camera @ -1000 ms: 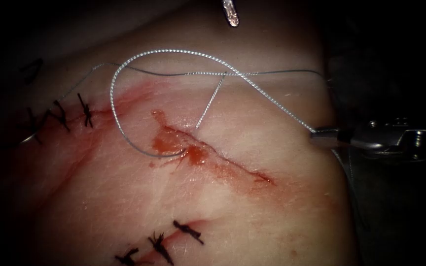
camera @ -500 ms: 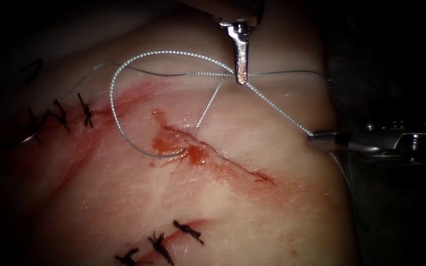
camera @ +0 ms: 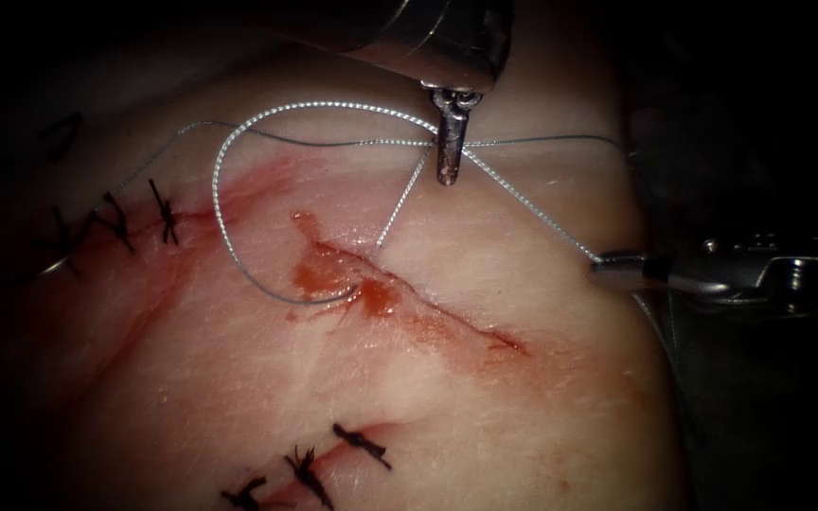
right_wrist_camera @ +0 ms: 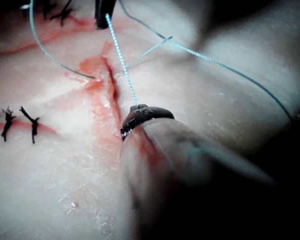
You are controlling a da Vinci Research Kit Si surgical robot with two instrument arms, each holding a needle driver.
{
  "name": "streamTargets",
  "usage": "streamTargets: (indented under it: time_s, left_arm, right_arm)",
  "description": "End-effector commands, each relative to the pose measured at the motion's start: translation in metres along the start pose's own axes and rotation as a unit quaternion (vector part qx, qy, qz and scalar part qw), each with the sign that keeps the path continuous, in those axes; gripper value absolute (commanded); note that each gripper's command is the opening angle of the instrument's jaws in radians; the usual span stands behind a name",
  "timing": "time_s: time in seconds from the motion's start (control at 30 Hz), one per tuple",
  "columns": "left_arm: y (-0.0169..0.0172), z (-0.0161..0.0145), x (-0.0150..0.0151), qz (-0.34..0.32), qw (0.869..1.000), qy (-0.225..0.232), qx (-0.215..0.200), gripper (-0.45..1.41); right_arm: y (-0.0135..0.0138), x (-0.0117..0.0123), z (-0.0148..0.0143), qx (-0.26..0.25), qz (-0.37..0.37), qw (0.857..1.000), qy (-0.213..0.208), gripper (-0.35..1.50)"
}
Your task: Wound Closure
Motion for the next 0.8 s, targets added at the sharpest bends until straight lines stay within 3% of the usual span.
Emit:
streamTargets:
  time_s: [0.03,0.1,0.2,0.27,0.4,0.8]
  left_arm:
    - [-0.0007,-0.0001,0.0006,0.001,1.0,0.004,0.002,-0.1]
    - [-0.0009,-0.0003,0.0007,0.004,1.0,0.006,0.011,-0.1]
    - [-0.0012,-0.0004,0.0009,0.006,1.0,0.006,0.013,0.03]
    - [-0.0013,-0.0005,0.0012,0.01,1.0,0.007,0.015,0.23]
    - [-0.0012,-0.0004,0.0013,0.012,1.0,0.007,0.015,0.35]
    - [-0.001,-0.0009,0.0015,0.012,1.0,0.009,0.023,0.39]
  right_arm:
    - [-0.0003,0.0001,0.0009,0.001,-0.001,1.0,0.001,-0.35]
    - [-0.0003,0.0001,0.0009,0.001,-0.001,1.0,0.001,-0.35]
    - [-0.0004,0.0,0.001,0.003,-0.002,1.0,0.0,-0.35]
    - [-0.0004,-0.0001,0.001,0.004,-0.003,1.0,-0.002,-0.35]
    - [-0.0005,-0.0002,0.0011,0.005,-0.004,1.0,-0.002,-0.35]
    - [-0.0006,-0.0004,0.0011,0.007,-0.006,1.0,-0.004,-0.35]
